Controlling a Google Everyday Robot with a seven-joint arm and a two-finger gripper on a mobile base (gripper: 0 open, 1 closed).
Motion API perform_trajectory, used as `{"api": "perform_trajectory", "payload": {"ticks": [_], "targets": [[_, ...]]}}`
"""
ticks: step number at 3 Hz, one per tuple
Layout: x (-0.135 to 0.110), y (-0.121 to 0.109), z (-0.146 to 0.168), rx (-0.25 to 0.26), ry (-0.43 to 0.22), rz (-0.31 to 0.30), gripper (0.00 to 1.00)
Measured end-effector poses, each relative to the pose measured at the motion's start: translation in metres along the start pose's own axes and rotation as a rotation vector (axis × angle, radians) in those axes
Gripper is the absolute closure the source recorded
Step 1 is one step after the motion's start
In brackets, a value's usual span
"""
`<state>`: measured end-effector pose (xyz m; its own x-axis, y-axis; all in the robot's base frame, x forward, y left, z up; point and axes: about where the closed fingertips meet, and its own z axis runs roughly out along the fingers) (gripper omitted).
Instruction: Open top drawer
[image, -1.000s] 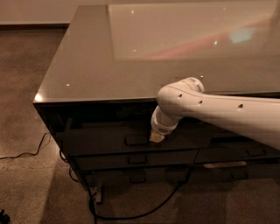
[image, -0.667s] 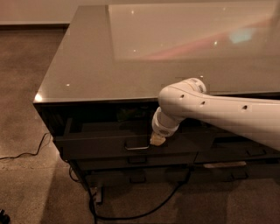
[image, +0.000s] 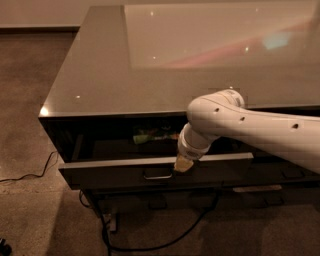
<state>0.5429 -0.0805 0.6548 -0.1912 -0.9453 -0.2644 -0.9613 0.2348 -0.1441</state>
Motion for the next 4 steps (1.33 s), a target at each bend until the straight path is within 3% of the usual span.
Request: {"api": "perform_trajectory", "payload": {"ticks": [1, 2, 3, 4], "targets": [[-0.002, 0.01, -0.009, -0.015, -0.013, -0.02, 0.27], [-0.004, 0.026, -0.029, -0.046, -0.018, -0.064, 0.04], [-0.008, 0.046, -0.038, -0.133, -0.025, -0.179, 0.0], [-0.008, 0.046, -0.038, -0.133, -0.025, -0.179, 0.0]]}}
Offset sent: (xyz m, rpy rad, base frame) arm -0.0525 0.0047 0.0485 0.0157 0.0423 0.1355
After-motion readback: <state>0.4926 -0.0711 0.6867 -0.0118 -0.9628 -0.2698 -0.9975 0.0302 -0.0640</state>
